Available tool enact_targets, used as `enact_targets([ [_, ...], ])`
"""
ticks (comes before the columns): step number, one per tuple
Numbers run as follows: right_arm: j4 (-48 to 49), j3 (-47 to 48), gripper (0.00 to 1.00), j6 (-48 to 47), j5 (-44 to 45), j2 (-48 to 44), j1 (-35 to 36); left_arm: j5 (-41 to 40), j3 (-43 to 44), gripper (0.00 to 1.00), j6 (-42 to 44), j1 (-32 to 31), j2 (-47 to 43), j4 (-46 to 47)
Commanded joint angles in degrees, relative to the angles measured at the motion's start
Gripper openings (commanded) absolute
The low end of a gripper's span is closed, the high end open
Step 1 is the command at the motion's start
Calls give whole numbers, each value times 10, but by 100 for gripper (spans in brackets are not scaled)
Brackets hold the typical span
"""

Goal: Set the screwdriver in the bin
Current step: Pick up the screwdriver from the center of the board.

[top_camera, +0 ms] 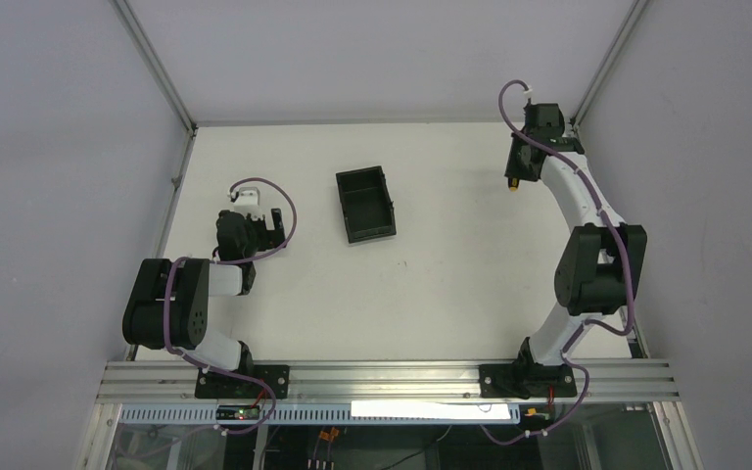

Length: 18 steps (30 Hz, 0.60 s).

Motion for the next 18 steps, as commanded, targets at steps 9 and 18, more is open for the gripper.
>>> enact_targets([
  [9, -112, 144, 8, -29, -2, -85, -2, -12, 0, 99, -2, -5, -12, 16],
  [18, -152, 208, 7, -21, -4, -112, 13, -11, 0, 99, -2, -5, -12, 16],
])
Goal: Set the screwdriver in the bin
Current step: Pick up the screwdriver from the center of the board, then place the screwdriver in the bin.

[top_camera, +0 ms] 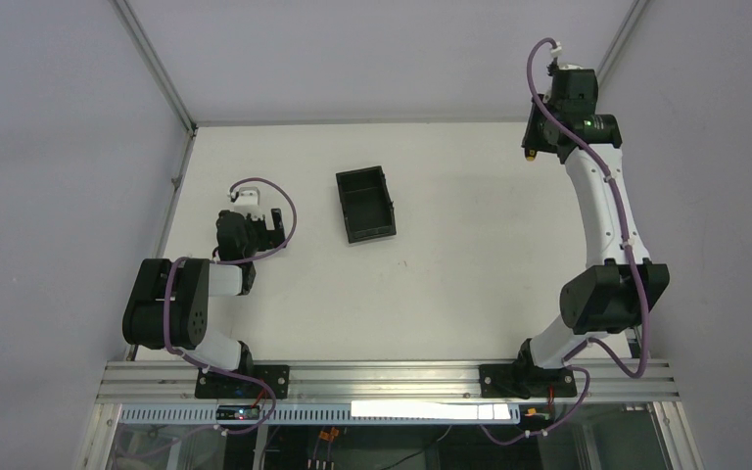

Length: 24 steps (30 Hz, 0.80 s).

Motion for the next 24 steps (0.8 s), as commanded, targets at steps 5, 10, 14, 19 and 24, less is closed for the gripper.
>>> enact_targets([
  [5, -38, 73, 7, 4, 6, -32, 46, -11, 0, 99, -2, -5, -12, 16],
  [10, -41, 89, 7, 17, 20, -22, 96, -11, 0, 99, -2, -5, -12, 16],
  [14, -40, 105, 6, 31, 30, -1, 144, -12, 0, 99, -2, -5, -12, 15],
  [19, -34, 123, 6, 45, 37, 24, 193, -12, 0, 99, -2, -5, -12, 15],
  [24, -30, 147, 6, 51, 47, 52, 249, -11, 0, 99, -2, -5, -12, 15],
])
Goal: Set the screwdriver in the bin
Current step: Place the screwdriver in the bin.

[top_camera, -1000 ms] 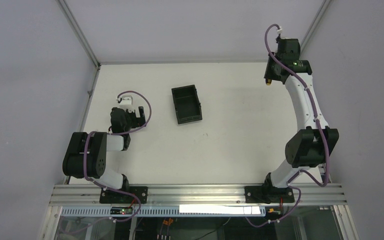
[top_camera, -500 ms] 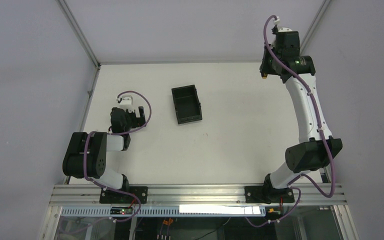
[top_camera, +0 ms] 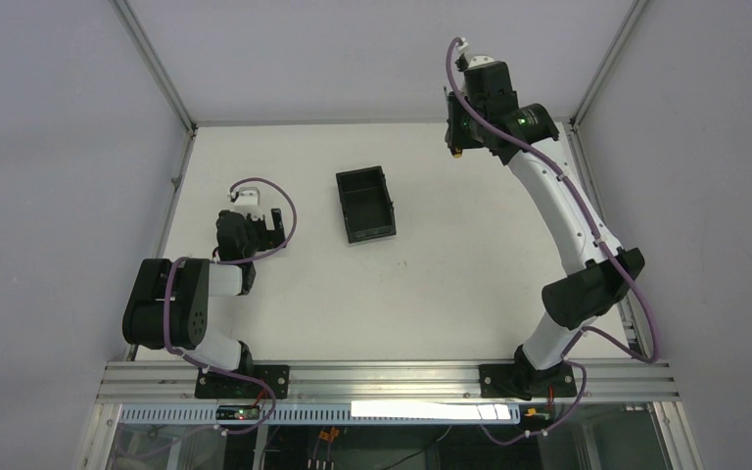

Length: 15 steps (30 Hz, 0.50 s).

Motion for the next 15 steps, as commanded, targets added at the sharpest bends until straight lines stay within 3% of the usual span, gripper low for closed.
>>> enact_targets([
  [1, 17, 44, 6, 18, 16, 21, 47, -11, 0, 99, -2, -5, -12, 15],
  [15, 64, 102, 5, 33, 15, 104, 162, -12, 0, 99, -2, -5, -12, 15],
])
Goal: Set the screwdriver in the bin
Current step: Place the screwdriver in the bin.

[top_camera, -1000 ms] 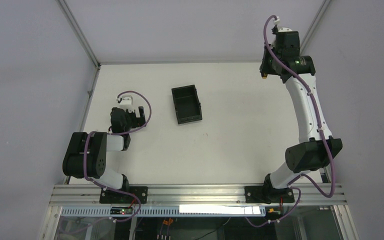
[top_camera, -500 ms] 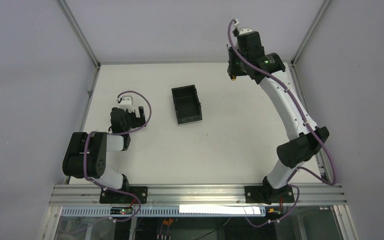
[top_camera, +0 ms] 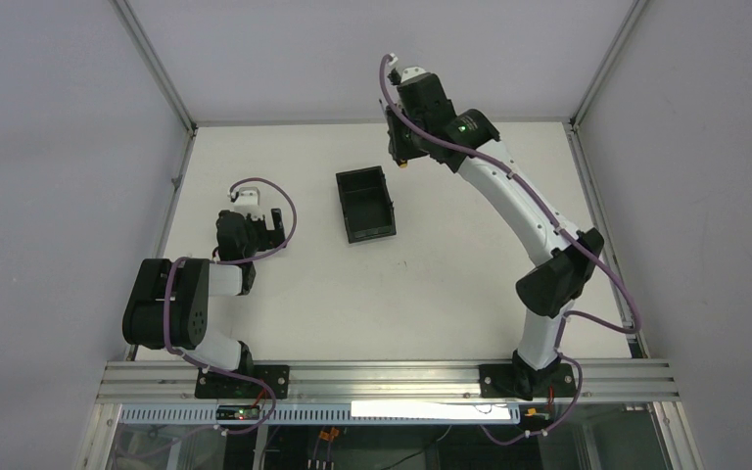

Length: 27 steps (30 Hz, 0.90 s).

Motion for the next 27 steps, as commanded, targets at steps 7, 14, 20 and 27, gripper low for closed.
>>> enact_targets([
  [7, 100, -12, 5, 4, -28, 25, 28, -11, 0, 99, -2, -4, -12, 16],
  [14, 192, -143, 5, -27, -55, 21, 28, -11, 0, 99, -3, -5, -12, 16],
  [20, 252, -209, 5, -52, -92, 44, 28, -12, 0, 99, -2, -5, -12, 16],
  [27, 272, -226, 5, -77, -124, 101, 28, -11, 0, 99, -2, -5, -12, 16],
])
